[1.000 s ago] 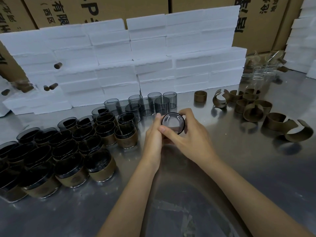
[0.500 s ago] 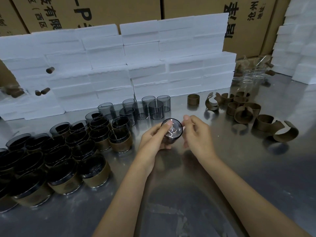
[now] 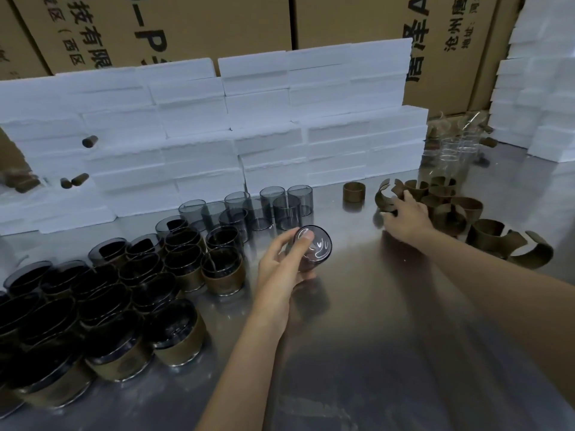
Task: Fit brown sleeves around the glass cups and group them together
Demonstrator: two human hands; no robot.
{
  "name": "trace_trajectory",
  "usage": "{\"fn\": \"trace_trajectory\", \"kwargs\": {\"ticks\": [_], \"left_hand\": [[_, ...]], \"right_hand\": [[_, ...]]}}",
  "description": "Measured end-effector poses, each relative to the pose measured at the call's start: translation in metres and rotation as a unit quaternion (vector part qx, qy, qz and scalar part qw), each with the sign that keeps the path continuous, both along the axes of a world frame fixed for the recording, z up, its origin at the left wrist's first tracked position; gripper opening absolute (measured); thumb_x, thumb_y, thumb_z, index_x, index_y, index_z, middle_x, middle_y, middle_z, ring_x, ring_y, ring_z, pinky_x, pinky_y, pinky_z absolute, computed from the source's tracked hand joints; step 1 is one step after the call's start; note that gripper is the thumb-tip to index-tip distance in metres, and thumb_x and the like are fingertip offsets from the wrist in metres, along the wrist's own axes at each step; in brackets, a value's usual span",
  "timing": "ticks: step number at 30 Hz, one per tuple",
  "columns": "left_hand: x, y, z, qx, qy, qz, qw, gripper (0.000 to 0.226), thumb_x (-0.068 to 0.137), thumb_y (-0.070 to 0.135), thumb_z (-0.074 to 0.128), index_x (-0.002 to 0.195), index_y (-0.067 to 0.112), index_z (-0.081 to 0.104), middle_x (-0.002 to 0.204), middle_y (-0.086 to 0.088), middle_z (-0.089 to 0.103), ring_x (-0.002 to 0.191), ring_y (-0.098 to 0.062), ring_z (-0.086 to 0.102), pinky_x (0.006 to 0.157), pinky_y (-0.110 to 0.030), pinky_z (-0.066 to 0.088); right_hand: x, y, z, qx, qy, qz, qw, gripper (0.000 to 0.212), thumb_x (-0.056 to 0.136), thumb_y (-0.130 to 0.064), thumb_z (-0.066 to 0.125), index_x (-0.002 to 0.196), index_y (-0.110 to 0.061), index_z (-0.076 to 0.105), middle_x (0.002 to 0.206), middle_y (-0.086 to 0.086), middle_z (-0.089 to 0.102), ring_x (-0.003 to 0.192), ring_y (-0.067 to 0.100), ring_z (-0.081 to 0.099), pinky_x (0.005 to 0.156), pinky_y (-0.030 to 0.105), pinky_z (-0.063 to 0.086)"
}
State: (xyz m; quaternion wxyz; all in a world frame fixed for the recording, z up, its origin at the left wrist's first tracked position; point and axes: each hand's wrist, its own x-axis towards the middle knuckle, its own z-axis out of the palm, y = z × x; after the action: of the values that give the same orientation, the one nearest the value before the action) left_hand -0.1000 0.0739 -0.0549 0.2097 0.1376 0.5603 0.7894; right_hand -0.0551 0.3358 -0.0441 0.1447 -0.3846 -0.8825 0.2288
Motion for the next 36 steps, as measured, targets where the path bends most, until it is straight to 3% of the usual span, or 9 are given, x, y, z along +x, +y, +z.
{"fn": "trace_trajectory", "kwargs": {"ticks": [3, 7, 10, 13, 17, 24, 28, 32, 36], "left_hand": [[0.0, -0.002, 0.002, 0.018, -0.028, 0.0, 0.999, 0.039, 0.088, 0.022, 0.078, 0.125, 0.016, 0.07, 0.108, -0.01, 0.073, 0.078, -0.013, 0.067, 0.066, -0.027, 0.058], [-0.002, -0.007, 0.007, 0.056, -0.066, -0.008, 0.996, 0.043, 0.09, 0.018, 0.075, 0.132, 0.014, 0.066, 0.11, -0.007, 0.071, 0.079, -0.014, 0.068, 0.071, -0.028, 0.06], [0.001, -0.008, 0.01, 0.066, -0.078, -0.004, 0.995, 0.056, 0.082, 0.029, 0.078, 0.134, 0.013, 0.065, 0.092, 0.0, 0.069, 0.082, -0.018, 0.064, 0.077, -0.031, 0.06], [0.001, -0.01, 0.013, 0.068, -0.089, -0.01, 0.994, 0.071, 0.075, 0.047, 0.074, 0.135, 0.011, 0.064, 0.104, -0.011, 0.067, 0.097, -0.025, 0.061, 0.084, -0.034, 0.059], [0.001, -0.014, 0.013, 0.076, -0.068, -0.042, 0.994, 0.083, 0.079, 0.059, 0.068, 0.137, 0.001, 0.059, 0.114, -0.018, 0.066, 0.106, -0.027, 0.063, 0.102, -0.045, 0.052], [0.005, -0.013, 0.014, 0.069, -0.042, -0.045, 0.996, 0.075, 0.076, 0.039, 0.079, 0.14, 0.006, 0.058, 0.104, -0.006, 0.071, 0.092, -0.019, 0.066, 0.085, -0.037, 0.055], [0.004, -0.011, 0.014, 0.054, -0.045, -0.026, 0.997, 0.067, 0.073, 0.039, 0.088, 0.129, 0.01, 0.067, 0.098, -0.006, 0.066, 0.092, -0.023, 0.064, 0.082, -0.035, 0.054], [0.004, -0.012, 0.012, 0.036, -0.028, -0.039, 0.998, 0.06, 0.075, 0.041, 0.085, 0.126, 0.012, 0.069, 0.103, -0.016, 0.068, 0.097, -0.027, 0.064, 0.078, -0.034, 0.057], [0.001, -0.015, 0.01, 0.036, -0.024, -0.053, 0.998, 0.058, 0.077, 0.038, 0.086, 0.125, 0.01, 0.068, 0.113, -0.015, 0.074, 0.103, -0.03, 0.068, 0.085, -0.04, 0.058]], "right_hand": [[0.004, -0.006, 0.001, 0.019, 0.079, -0.02, 0.996, 0.04, 0.103, -0.015, 0.045, 0.139, -0.002, 0.054, 0.148, 0.018, 0.049, 0.137, 0.041, 0.041, 0.11, 0.047, 0.038], [0.017, -0.04, 0.013, 0.019, 0.233, 0.0, 0.972, 0.028, 0.101, -0.015, 0.052, 0.118, -0.008, 0.073, 0.114, 0.013, 0.072, 0.108, 0.033, 0.064, 0.089, 0.036, 0.047], [0.025, -0.08, 0.029, 0.003, 0.307, 0.052, 0.95, 0.021, 0.097, -0.014, 0.059, 0.107, -0.016, 0.077, 0.099, -0.002, 0.072, 0.096, 0.018, 0.066, 0.089, 0.031, 0.051], [0.034, -0.13, 0.039, -0.006, 0.342, 0.149, 0.928, 0.016, 0.094, -0.011, 0.063, 0.097, -0.021, 0.075, 0.095, -0.013, 0.07, 0.084, 0.002, 0.064, 0.075, 0.012, 0.047], [0.041, -0.171, 0.029, 0.063, 0.289, 0.215, 0.931, 0.013, 0.093, -0.017, 0.062, 0.103, -0.02, 0.07, 0.101, -0.008, 0.066, 0.09, 0.01, 0.061, 0.08, 0.027, 0.048], [0.033, -0.183, 0.02, 0.024, 0.336, 0.181, 0.924, 0.005, 0.09, -0.019, 0.064, 0.092, -0.022, 0.062, 0.098, -0.008, 0.059, 0.099, 0.015, 0.056, 0.077, 0.03, 0.043], [0.022, -0.179, 0.026, -0.184, 0.426, 0.098, 0.88, 0.019, 0.083, -0.037, 0.068, 0.09, -0.026, 0.055, 0.104, -0.009, 0.062, 0.108, 0.012, 0.059, 0.086, 0.028, 0.046], [0.017, -0.179, 0.017, -0.371, 0.302, 0.096, 0.873, 0.066, 0.074, -0.084, 0.063, 0.115, -0.033, 0.056, 0.114, -0.012, 0.066, 0.097, -0.002, 0.066, 0.077, 0.019, 0.052], [0.013, -0.175, 0.006, -0.399, 0.243, 0.127, 0.875, 0.097, 0.053, -0.107, 0.043, 0.115, -0.037, 0.07, 0.105, -0.01, 0.077, 0.096, 0.005, 0.073, 0.096, 0.036, 0.056]]}}
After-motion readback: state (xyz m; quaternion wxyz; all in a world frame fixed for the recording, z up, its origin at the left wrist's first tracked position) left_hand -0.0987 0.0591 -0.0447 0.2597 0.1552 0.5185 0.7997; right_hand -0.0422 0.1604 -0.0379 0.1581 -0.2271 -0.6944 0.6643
